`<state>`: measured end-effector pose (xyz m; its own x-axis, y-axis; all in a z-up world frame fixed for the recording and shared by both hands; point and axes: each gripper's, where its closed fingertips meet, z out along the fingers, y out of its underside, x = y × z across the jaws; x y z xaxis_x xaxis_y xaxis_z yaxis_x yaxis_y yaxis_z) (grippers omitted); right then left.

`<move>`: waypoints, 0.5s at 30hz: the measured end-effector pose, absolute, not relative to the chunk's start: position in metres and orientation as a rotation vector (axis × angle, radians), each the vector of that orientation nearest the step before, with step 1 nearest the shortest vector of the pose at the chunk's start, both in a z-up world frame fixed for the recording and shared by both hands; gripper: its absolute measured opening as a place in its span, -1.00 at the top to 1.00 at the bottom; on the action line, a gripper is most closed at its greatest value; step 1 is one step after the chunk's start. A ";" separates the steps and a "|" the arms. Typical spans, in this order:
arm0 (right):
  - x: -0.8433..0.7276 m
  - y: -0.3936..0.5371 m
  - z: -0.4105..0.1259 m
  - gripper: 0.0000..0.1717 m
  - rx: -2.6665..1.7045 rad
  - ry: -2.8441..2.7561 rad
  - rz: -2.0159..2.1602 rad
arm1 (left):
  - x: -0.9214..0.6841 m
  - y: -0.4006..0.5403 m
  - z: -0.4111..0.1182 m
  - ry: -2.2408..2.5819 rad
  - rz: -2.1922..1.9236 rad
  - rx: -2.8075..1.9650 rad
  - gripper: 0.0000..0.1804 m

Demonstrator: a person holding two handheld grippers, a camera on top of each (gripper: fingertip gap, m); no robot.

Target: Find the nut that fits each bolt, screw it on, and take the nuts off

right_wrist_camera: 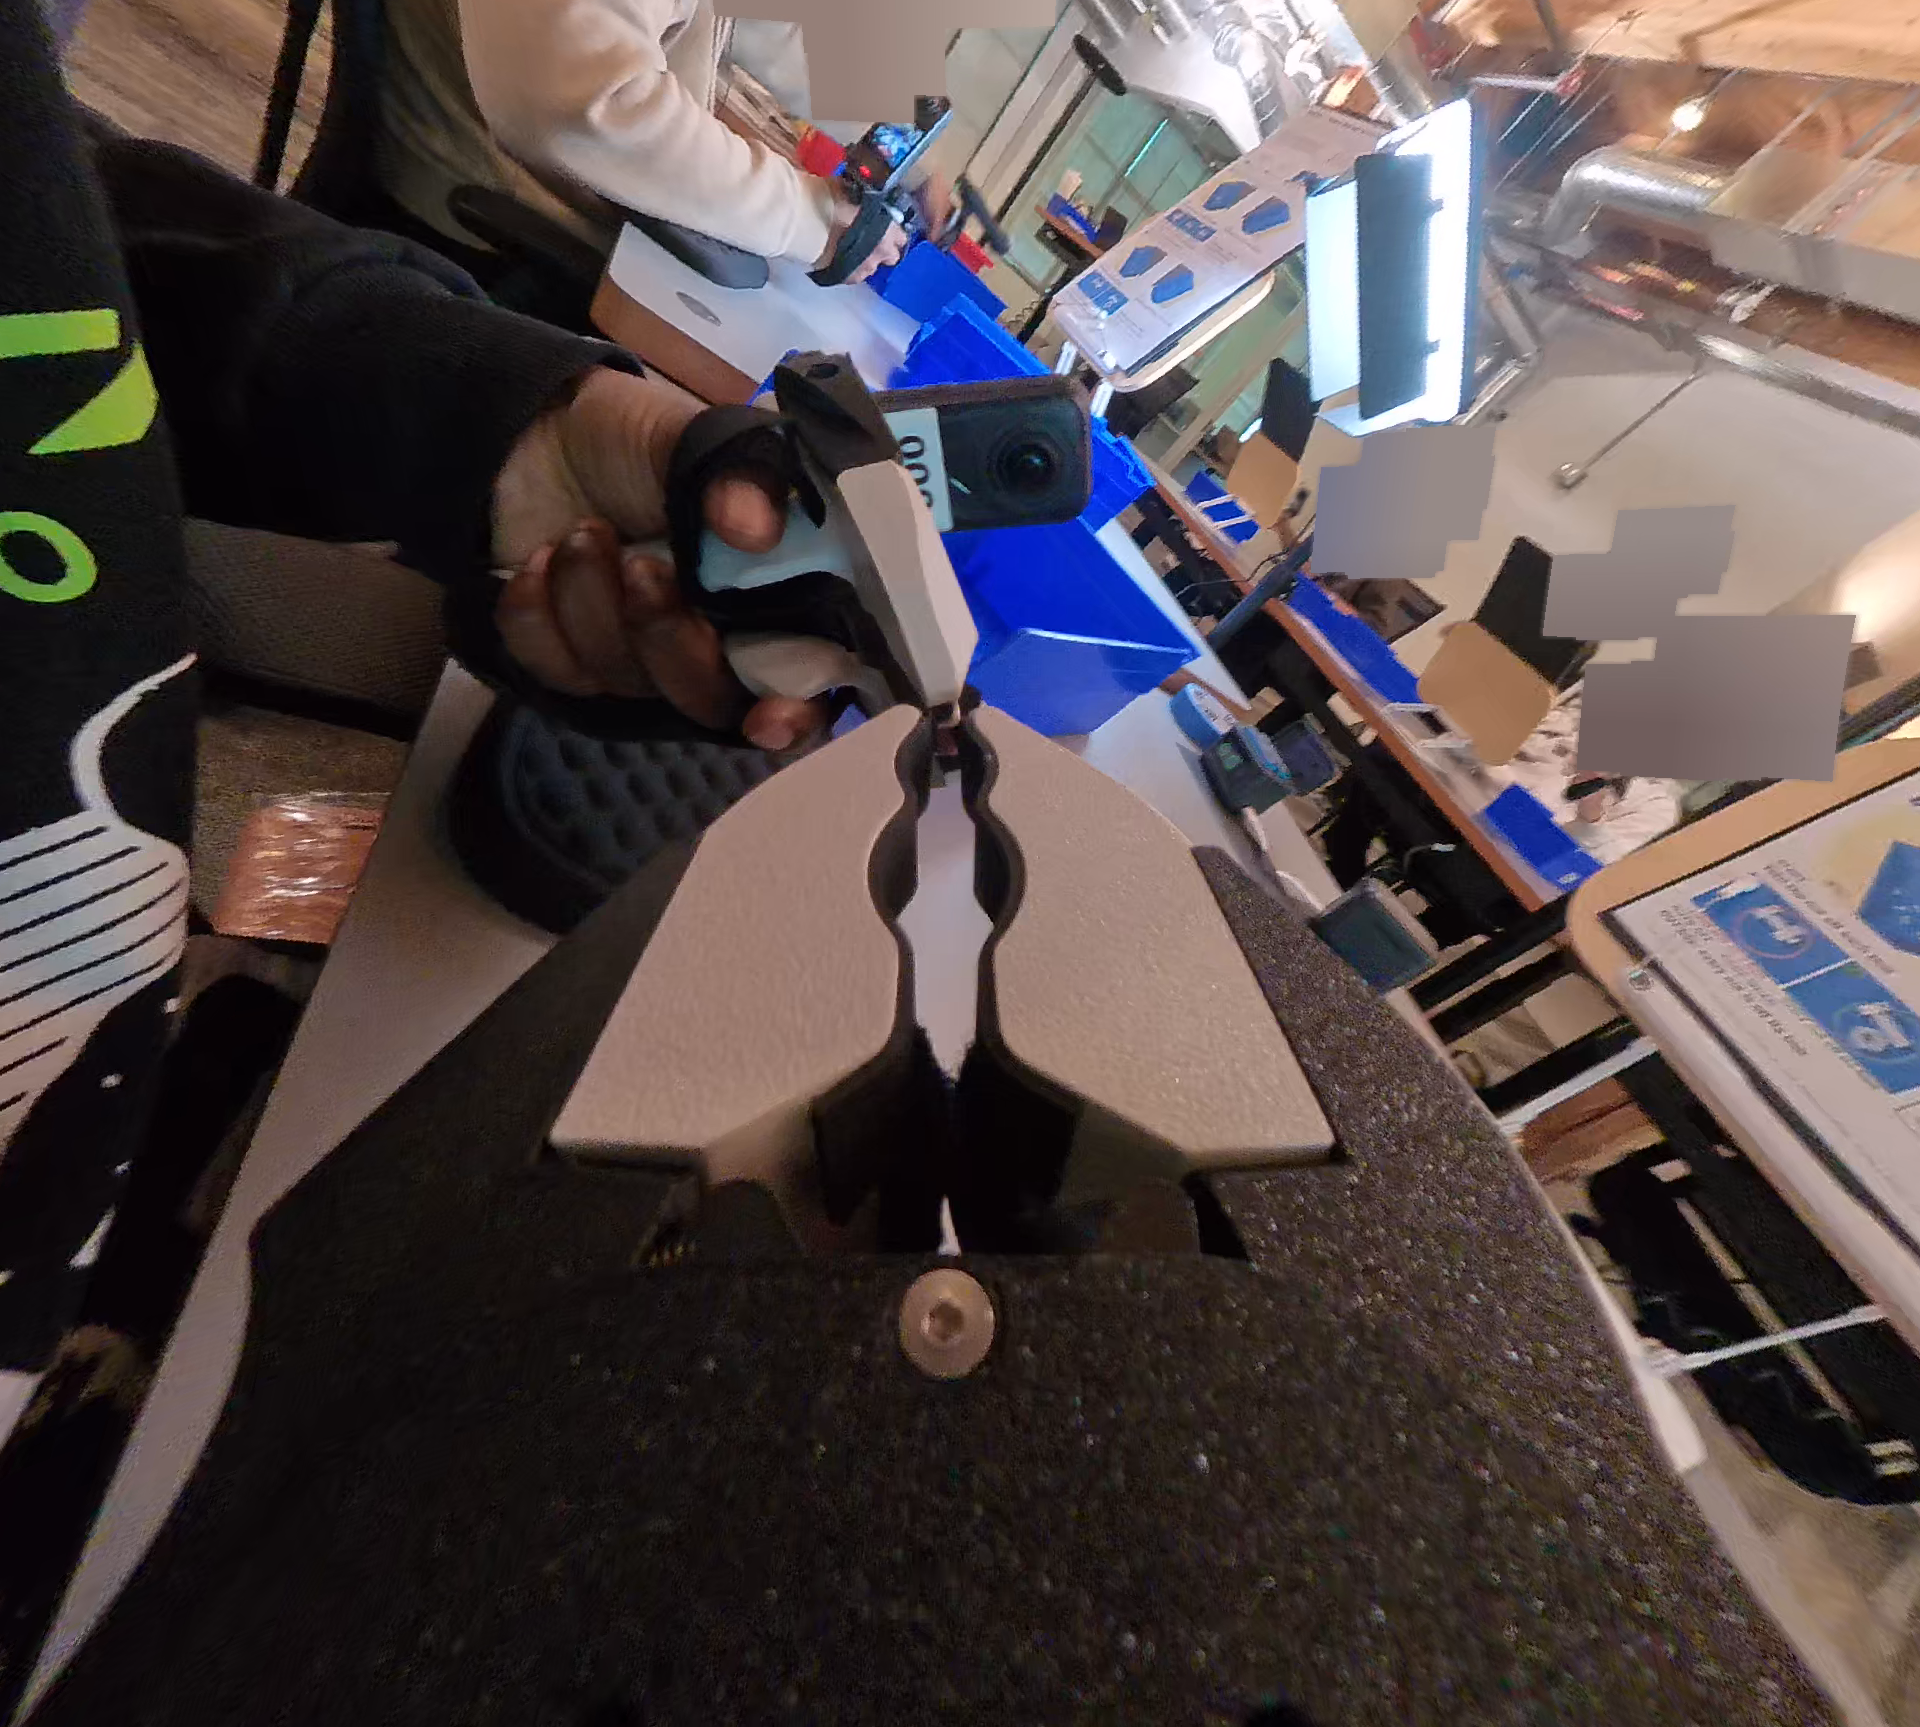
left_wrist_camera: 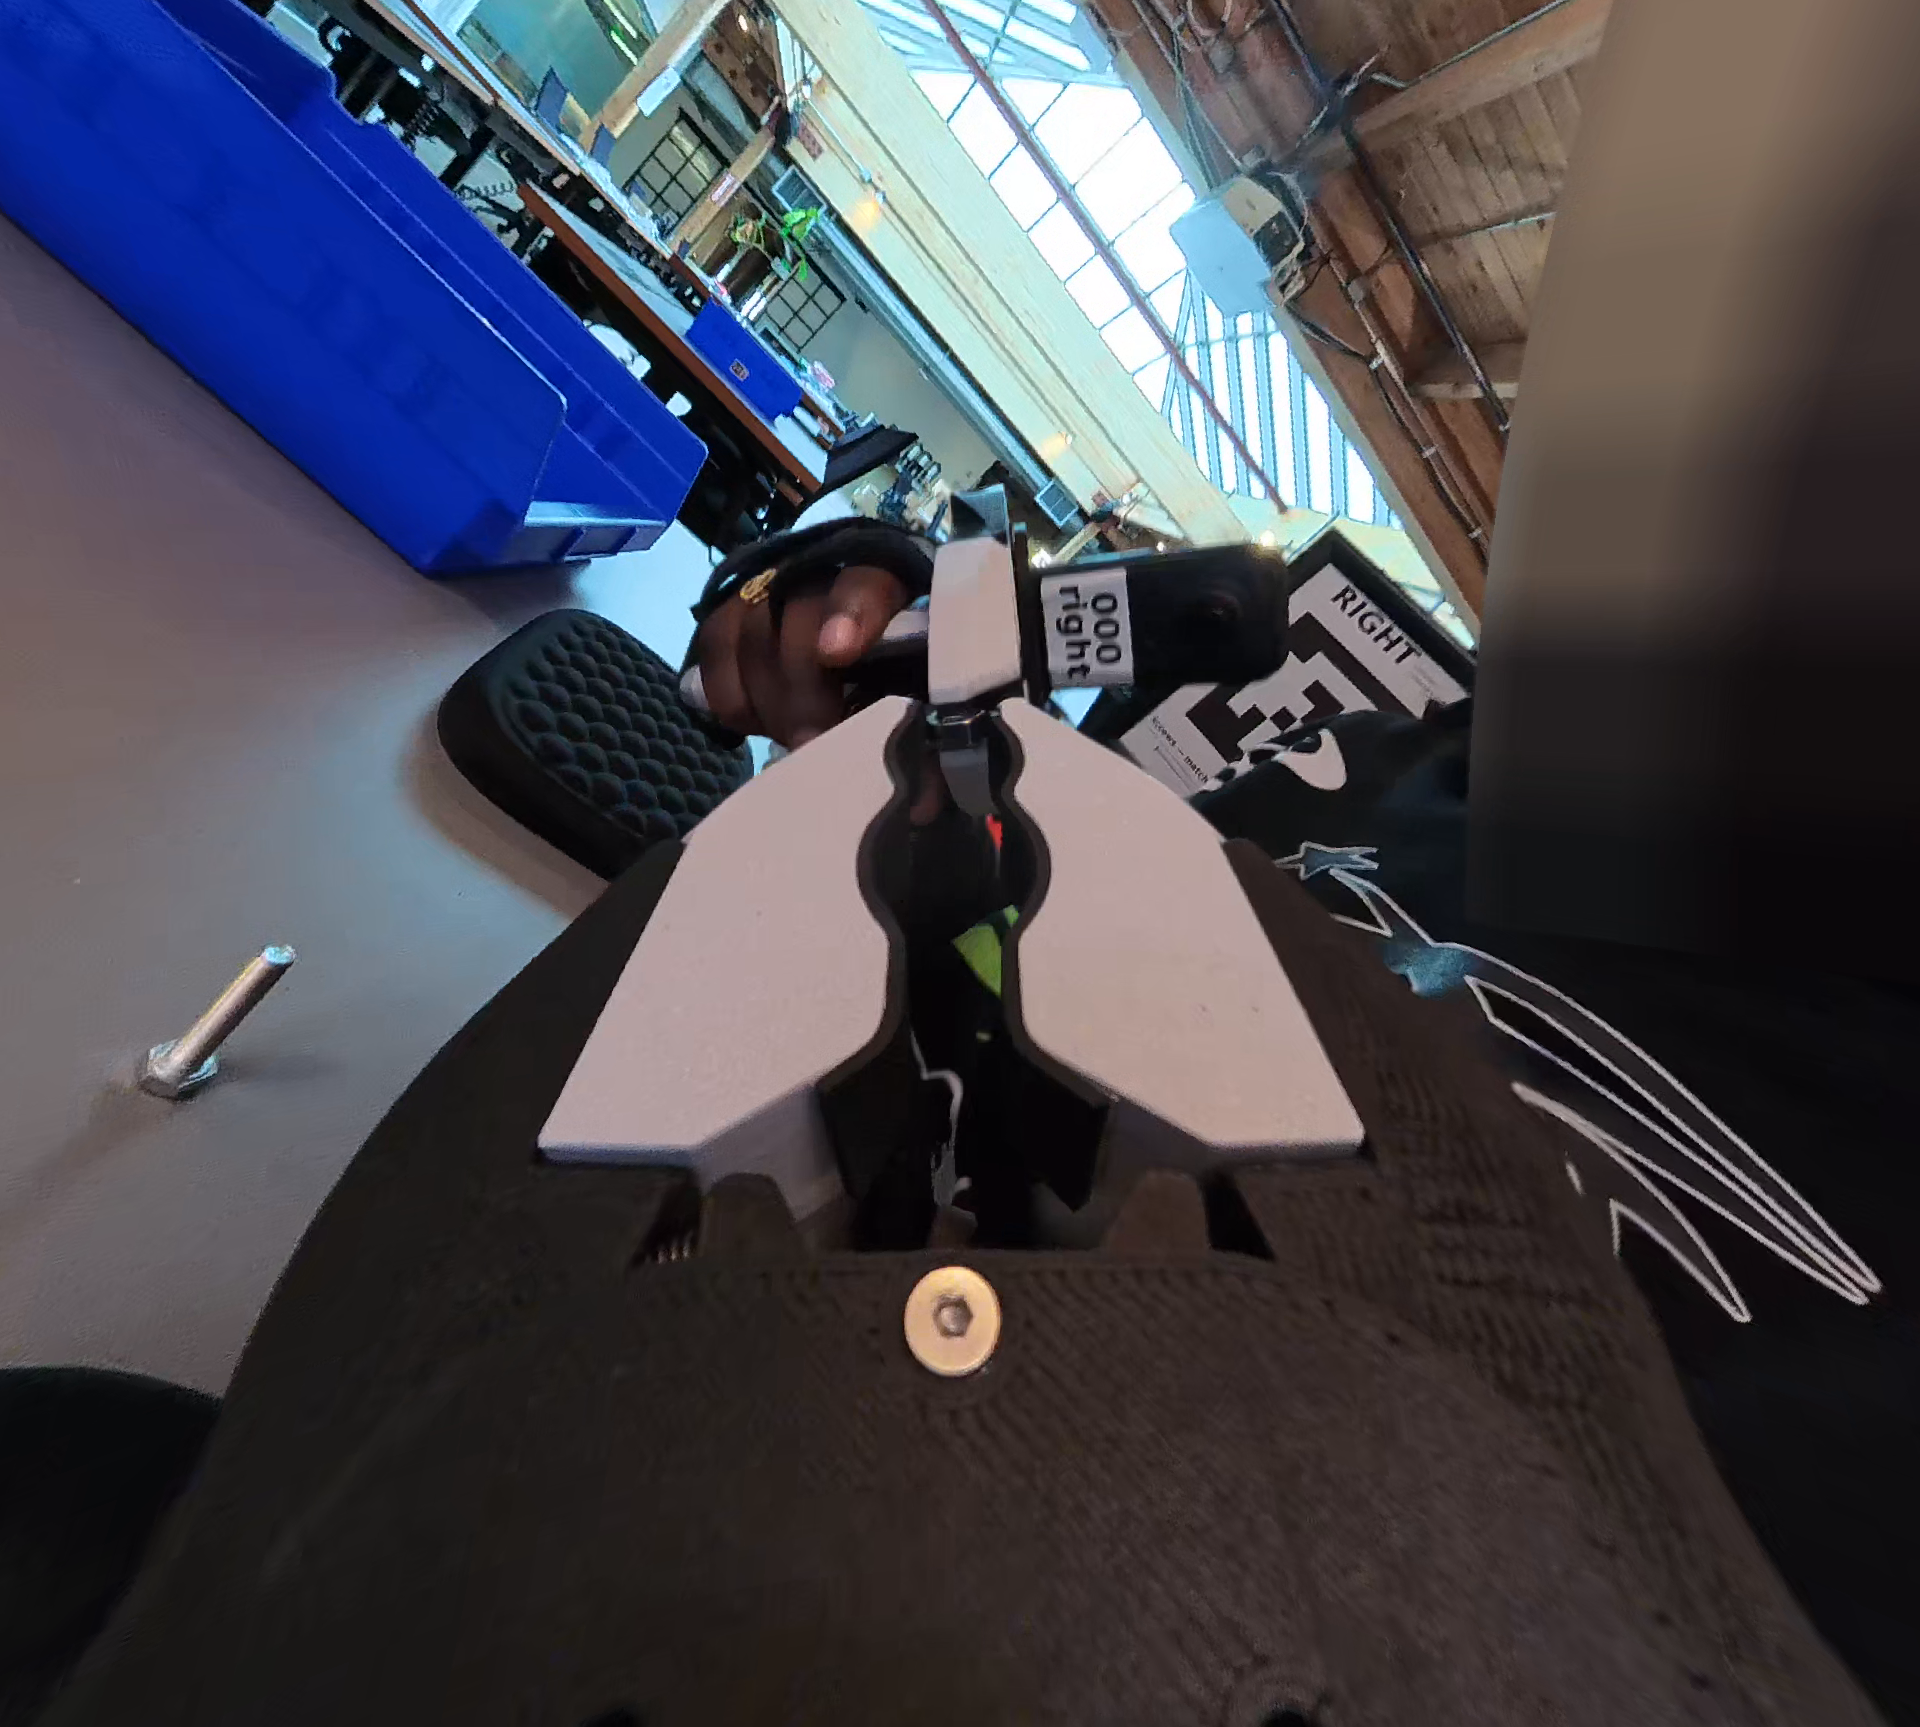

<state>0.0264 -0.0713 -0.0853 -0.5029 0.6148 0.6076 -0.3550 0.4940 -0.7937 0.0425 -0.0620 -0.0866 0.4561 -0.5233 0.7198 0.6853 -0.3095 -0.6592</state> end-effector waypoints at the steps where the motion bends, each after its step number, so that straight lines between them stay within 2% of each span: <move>1: 0.027 -0.071 -0.088 0.94 -0.247 -1.761 1.225 | 0.043 -0.062 -0.089 -0.137 -1.191 -1.476 0.87; 4: 0.029 -0.059 -0.107 0.95 -0.476 -1.939 1.363 | 0.029 -0.060 -0.100 -0.119 -1.001 -1.547 0.74; 10: 0.041 -0.013 -0.197 0.94 -1.285 -2.457 1.291 | -0.004 -0.064 -0.126 -0.099 -0.527 -1.701 0.68; 15: 0.045 -0.006 -0.229 0.94 -1.382 -2.649 1.104 | -0.002 -0.065 -0.136 -0.056 -0.440 -1.750 0.68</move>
